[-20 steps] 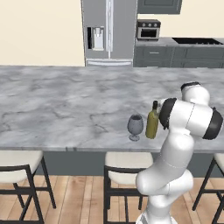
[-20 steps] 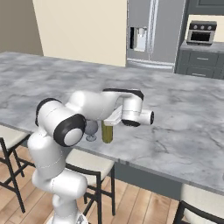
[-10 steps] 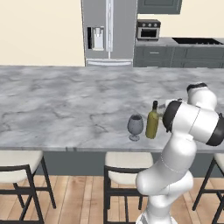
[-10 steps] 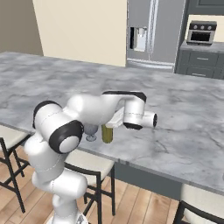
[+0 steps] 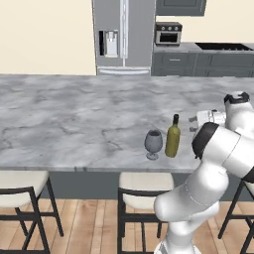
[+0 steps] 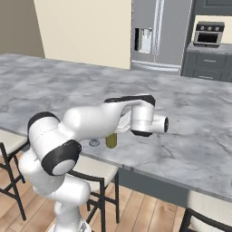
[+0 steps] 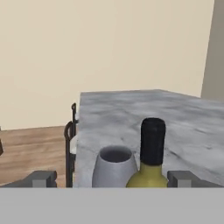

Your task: There is a wine glass and glass cup on the dining counter. Place the wine bottle next to the wine glass and the juice bottle next to the glass cup.

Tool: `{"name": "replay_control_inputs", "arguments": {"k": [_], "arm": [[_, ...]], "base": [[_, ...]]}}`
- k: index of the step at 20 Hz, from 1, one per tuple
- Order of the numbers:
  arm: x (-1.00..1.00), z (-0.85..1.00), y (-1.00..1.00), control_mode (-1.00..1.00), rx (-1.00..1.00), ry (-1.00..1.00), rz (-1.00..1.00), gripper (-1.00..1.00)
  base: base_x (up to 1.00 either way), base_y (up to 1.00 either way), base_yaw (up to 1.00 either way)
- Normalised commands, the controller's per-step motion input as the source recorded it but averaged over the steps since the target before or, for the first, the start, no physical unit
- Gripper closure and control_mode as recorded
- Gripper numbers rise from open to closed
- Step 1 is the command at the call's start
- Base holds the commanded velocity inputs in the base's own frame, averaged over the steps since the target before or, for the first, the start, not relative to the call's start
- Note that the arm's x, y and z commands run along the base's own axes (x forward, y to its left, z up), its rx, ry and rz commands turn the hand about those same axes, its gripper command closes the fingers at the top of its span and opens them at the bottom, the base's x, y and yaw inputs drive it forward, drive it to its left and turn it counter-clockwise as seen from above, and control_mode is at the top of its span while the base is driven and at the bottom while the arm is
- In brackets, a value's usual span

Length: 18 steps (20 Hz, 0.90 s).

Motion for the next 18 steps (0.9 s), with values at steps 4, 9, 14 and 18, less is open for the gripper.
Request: {"name": "replay_control_inputs", "arguments": {"k": [4, 9, 14, 18], "arm": [[-0.57, 0.24, -0.09, -1.0, -0.01, 0.04, -0.14, -1.0], [-0.57, 0.28, -0.01, -1.0, -0.01, 0.06, -0.18, -1.0], [-0.53, 0.26, 0.02, -1.0, -0.03, 0.13, -0.2, -1.0], [-0.53, 0.25, 0.0, -1.0, -0.07, 0.23, -0.19, -1.0]], "base": [[0.0, 0.0, 0.0], [0.0, 0.0, 0.0], [0.0, 0.0, 0.0], [0.0, 0.0, 0.0]]}}
